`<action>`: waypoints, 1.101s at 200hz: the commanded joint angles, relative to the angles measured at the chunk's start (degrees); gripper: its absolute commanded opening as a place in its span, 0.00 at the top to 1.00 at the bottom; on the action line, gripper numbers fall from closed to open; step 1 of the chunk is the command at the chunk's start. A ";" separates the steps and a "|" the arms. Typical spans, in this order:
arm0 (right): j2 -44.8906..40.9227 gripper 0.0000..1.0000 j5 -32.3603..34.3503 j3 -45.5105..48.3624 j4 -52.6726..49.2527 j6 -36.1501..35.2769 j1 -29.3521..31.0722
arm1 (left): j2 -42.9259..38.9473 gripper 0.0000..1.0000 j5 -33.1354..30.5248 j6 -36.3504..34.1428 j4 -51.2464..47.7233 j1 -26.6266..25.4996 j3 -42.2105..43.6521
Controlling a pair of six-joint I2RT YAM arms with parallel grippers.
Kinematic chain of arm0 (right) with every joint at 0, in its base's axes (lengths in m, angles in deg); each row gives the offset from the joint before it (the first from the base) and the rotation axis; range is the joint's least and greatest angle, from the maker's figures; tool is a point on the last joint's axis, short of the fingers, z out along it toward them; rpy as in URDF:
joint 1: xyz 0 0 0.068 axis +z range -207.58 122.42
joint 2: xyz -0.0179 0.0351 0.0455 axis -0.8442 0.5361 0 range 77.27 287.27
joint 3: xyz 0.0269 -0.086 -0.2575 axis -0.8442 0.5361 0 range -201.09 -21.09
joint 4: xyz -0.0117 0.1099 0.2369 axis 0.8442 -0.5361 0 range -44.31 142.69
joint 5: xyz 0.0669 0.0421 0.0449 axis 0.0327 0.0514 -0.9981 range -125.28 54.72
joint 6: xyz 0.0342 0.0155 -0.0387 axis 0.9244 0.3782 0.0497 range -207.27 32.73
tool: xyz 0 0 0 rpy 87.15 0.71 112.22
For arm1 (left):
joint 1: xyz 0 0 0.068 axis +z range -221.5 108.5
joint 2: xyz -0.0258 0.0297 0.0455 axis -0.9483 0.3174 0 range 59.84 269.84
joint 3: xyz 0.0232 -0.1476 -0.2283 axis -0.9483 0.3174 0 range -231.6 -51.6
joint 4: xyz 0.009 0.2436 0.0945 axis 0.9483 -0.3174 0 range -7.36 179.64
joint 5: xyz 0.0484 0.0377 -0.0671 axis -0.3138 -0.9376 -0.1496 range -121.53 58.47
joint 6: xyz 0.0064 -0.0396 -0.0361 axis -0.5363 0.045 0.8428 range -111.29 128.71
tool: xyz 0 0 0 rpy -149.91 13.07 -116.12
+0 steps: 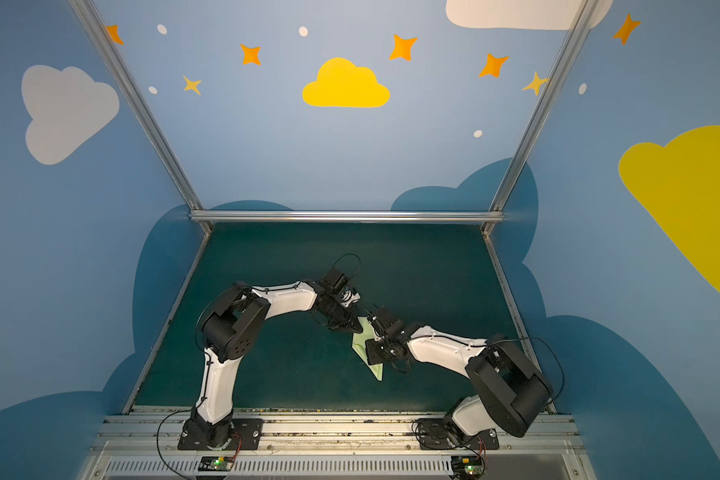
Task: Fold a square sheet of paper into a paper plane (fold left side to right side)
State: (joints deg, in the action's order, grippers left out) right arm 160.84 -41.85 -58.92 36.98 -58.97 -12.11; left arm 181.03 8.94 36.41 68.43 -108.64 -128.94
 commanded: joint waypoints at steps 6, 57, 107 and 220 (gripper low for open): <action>1.47 1.00 1.51 -1.84 -2.15 -1.02 -0.30 | 0.63 0.92 -3.16 -0.37 -4.68 -0.38 2.10; 2.01 1.00 2.26 -1.82 -2.19 -1.31 -0.66 | 0.63 0.92 -2.94 -0.35 -4.63 -0.38 2.02; 1.97 1.00 1.91 -1.22 -1.87 -0.96 -0.91 | 0.70 0.93 -2.92 -0.39 -4.77 -0.42 2.07; 2.48 1.00 2.11 1.10 -1.33 -0.50 -1.20 | -0.08 0.94 -2.76 -0.27 -5.12 -0.47 1.34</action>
State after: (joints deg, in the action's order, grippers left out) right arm 162.15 -40.80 -60.03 36.70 -59.43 -13.03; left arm 180.98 8.90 36.39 68.43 -108.64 -128.87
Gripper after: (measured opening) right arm 0.047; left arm 0.061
